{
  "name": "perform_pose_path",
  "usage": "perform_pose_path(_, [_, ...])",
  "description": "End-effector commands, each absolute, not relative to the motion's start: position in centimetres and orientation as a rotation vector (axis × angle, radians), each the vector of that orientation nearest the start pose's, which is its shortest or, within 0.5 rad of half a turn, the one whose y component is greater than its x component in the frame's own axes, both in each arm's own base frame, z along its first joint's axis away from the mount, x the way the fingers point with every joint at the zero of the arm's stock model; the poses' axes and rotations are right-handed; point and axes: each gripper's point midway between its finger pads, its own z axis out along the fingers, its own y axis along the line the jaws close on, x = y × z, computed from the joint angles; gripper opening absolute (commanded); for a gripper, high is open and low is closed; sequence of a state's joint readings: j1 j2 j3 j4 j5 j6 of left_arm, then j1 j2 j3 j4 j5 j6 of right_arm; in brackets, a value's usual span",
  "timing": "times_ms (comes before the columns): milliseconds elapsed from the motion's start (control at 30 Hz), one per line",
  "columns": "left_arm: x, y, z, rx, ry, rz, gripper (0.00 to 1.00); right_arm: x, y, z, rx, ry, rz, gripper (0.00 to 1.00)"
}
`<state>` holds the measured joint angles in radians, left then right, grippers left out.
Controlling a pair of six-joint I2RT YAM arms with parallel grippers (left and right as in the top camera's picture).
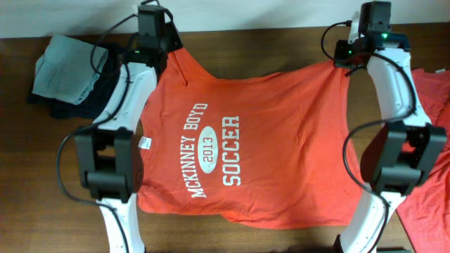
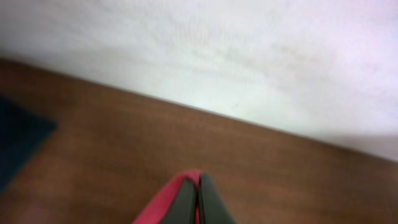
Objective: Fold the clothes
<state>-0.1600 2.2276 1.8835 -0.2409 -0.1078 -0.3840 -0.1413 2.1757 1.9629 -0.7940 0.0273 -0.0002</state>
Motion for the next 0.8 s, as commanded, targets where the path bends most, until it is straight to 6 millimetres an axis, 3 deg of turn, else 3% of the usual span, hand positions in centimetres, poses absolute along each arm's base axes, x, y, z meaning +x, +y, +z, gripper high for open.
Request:
perform_pose_path(0, [64.3,-8.4,13.4,-0.271,2.139,-0.200,0.00,56.1,-9.7,10.2,0.185,2.574,-0.127,0.04])
perform_pose_path(133, [65.6,-8.6,11.6,-0.268,2.101,-0.210,0.00,58.0,-10.8,8.2,0.196,2.525,-0.137,0.04])
perform_pose_path(267, [66.5,-8.7,11.1,-0.265,2.066,-0.217,0.04,59.4,-11.6,8.0,0.206,2.467,-0.148,0.08])
perform_pose_path(400, [67.5,-8.5,12.5,-0.227,1.987,-0.208,0.67,60.7,-12.3,9.1,0.209,2.394,-0.156,0.46])
perform_pose_path(467, [68.1,-8.1,14.2,-0.203,1.941,-0.197,0.99,61.3,-12.7,9.8,0.213,2.354,-0.162,0.77])
perform_pose_path(500, [68.4,-7.7,15.2,-0.190,1.923,-0.185,0.99,61.5,-12.9,10.3,0.200,2.339,-0.171,0.81])
perform_pose_path(633, [68.7,-6.6,18.6,-0.184,1.941,-0.188,0.99,61.3,-13.2,12.3,0.167,2.320,-0.191,0.81])
perform_pose_path(733, [67.7,-7.2,20.1,-0.140,2.034,-0.267,0.99,60.5,-12.1,14.7,0.141,2.319,-0.131,0.81])
perform_pose_path(767, [67.3,-7.4,20.2,-0.133,2.064,-0.282,0.92,60.2,-11.5,15.2,0.126,2.322,-0.096,0.79])
